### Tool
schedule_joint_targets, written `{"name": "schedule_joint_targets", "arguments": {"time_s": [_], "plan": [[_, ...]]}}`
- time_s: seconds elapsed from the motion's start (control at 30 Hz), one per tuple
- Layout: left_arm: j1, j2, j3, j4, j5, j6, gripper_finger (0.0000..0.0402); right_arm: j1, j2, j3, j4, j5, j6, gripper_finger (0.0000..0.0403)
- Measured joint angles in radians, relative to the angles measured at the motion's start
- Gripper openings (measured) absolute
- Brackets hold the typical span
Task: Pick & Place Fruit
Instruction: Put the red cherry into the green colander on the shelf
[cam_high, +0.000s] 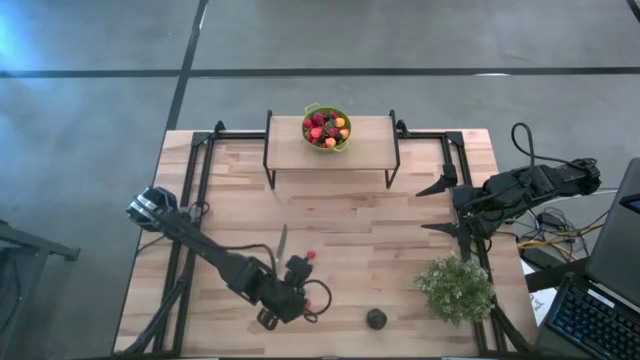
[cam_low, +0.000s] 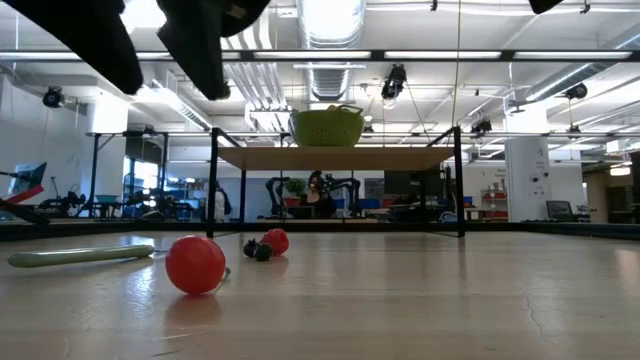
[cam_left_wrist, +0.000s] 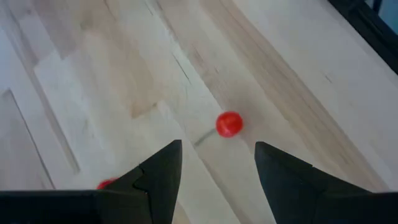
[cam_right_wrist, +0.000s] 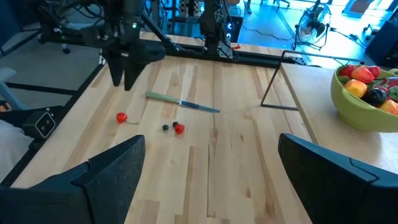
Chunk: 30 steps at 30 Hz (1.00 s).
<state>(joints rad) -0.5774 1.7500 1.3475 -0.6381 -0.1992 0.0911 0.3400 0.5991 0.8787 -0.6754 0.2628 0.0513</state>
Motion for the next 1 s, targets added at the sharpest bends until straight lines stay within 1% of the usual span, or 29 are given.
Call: {"name": "schedule_joint_targets", "arguments": {"time_s": [0.13, 0.3, 0.47, 0.67, 0.77, 1.0], "plan": [[0.000, 0.000, -0.059, 0.091, 0.005, 0.025, 0.0208, 0.000, 0.000, 0.000, 0.000, 0.000, 0.000, 0.0363], [-0.001, 0.000, -0.132, 0.151, 0.048, 0.053, 0.0208, 0.000, 0.000, 0.000, 0.000, 0.000, 0.000, 0.0363], [-0.002, 0.000, -0.178, 0.219, 0.050, 0.104, 0.0208, 0.000, 0.000, 0.000, 0.000, 0.000, 0.000, 0.0363], [0.000, 0.009, -0.193, 0.256, 0.045, 0.123, 0.0208, 0.000, -0.001, 0.000, 0.000, 0.000, 0.000, 0.0363], [-0.001, 0.030, -0.193, 0.285, 0.045, 0.123, 0.0208, 0.000, -0.001, 0.000, 0.000, 0.000, 0.000, 0.0363], [-0.002, 0.078, -0.193, 0.294, 0.045, 0.133, 0.0208, 0.000, -0.001, 0.000, 0.000, 0.000, 0.000, 0.0363]]}}
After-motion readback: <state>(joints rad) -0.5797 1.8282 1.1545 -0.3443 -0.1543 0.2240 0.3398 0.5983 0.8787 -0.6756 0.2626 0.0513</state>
